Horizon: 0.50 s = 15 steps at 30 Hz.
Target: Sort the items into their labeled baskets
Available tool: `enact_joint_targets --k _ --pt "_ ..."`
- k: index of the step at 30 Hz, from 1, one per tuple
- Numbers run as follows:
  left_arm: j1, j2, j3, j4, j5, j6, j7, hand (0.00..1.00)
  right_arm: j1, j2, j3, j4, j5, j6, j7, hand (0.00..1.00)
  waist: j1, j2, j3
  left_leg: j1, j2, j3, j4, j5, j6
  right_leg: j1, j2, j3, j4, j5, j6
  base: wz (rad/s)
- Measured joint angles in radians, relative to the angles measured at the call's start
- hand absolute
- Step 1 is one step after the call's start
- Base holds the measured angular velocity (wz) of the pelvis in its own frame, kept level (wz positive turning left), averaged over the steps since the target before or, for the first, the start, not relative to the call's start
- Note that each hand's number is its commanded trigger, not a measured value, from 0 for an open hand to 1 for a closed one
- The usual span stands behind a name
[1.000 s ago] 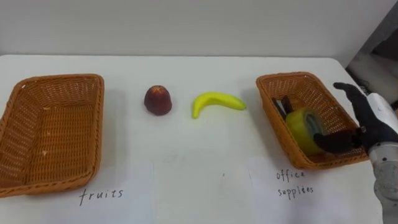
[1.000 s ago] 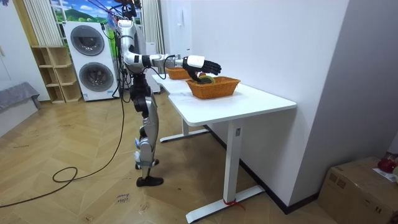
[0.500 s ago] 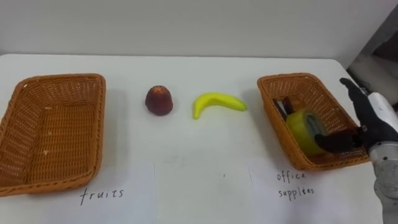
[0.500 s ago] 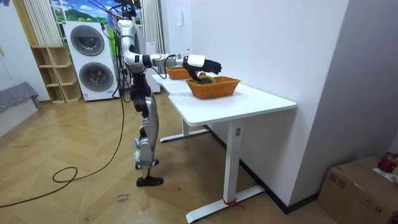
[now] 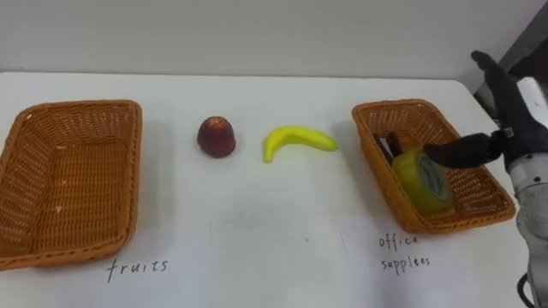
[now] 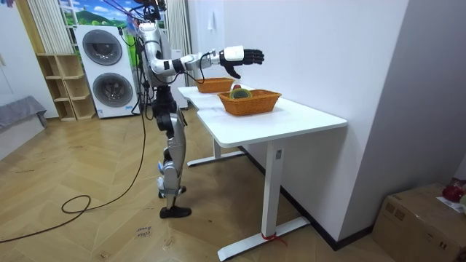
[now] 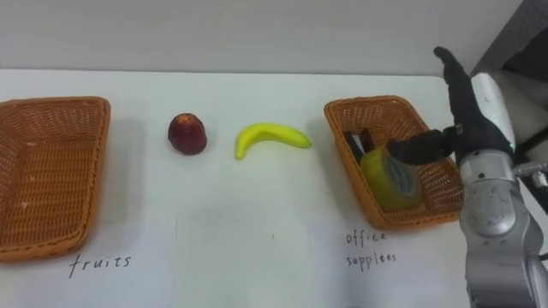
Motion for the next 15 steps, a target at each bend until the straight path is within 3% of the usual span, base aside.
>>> enact_joint_targets --k 10,15 --pt "0.001 0.005 -0.011 0.035 -0.011 -0.001 0.024 0.0 -0.032 -0.001 0.01 -0.021 0.024 0.0 -0.027 0.0 0.041 -0.015 0.0059 -0.005 -0.001 -0.007 -0.001 0.0 0.0 -0.003 0.0 -0.007 0.002 0.0 0.0 0.01" --pt "0.016 0.008 -0.023 0.039 -0.003 0.0 0.03 0.0 -0.055 -0.006 0.063 -0.042 0.031 0.0 -0.048 0.0 0.064 -0.025 -0.0003 -0.031 0.0 -0.014 0.005 0.0 -0.001 -0.021 0.0 -0.022 -0.001 0.002 -0.003 0.03"
